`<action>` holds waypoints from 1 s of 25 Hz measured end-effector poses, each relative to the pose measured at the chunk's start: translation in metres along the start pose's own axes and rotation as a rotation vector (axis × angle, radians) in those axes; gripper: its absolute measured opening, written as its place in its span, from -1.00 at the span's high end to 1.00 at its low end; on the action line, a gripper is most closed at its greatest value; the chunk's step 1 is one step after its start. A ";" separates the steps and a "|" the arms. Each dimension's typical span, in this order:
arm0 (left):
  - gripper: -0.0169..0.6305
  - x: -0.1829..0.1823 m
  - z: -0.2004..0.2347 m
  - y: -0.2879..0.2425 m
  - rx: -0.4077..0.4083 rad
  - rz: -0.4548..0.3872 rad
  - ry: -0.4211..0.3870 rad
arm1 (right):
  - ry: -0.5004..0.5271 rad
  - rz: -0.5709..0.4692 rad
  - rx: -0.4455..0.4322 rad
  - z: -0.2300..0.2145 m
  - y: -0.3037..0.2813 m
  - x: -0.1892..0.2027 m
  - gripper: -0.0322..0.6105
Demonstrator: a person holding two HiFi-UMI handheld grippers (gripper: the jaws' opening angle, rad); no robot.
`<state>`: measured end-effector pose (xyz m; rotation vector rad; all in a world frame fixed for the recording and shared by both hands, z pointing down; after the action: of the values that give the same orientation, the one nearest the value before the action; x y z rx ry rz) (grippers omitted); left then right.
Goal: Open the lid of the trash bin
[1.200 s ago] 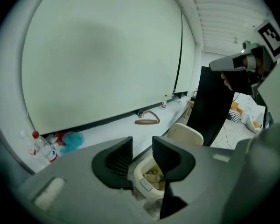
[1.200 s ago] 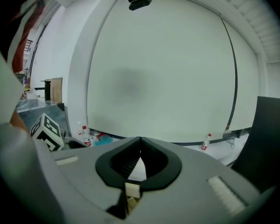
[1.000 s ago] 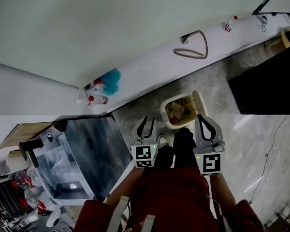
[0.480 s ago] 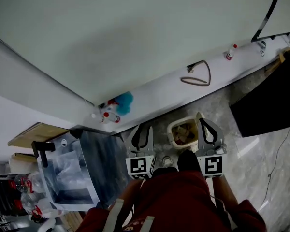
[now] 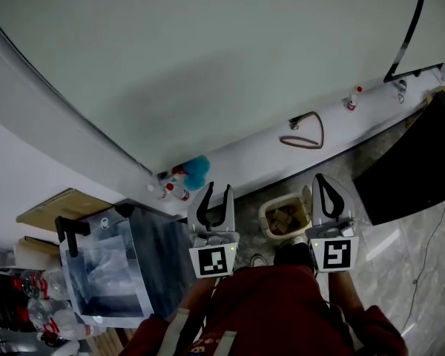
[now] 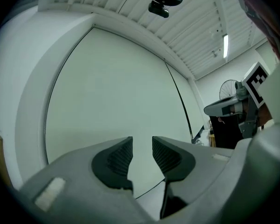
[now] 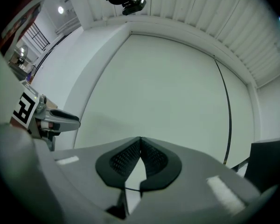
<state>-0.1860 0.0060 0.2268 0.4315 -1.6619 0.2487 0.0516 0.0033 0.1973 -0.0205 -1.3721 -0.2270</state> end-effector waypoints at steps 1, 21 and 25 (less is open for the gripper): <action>0.53 -0.004 0.001 0.002 -0.005 -0.007 -0.002 | -0.003 -0.003 0.012 -0.003 0.001 -0.002 0.90; 0.54 -0.015 0.008 0.014 -0.015 -0.026 -0.021 | -0.004 -0.004 0.072 -0.011 0.004 -0.005 0.90; 0.61 -0.011 0.005 0.015 -0.020 -0.016 -0.018 | -0.005 0.002 0.064 -0.008 0.005 -0.003 0.90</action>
<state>-0.1962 0.0193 0.2165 0.4326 -1.6764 0.2165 0.0602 0.0076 0.1936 0.0315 -1.3837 -0.1817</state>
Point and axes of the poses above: the fingertips, and each gripper's own axes: y backward along the fingers, z to its left, x out of its underside, the point moved 6 cm from there along y, backward along the fingers, and after that the axes turned 11 degrees about x, right-handed, at the moved point
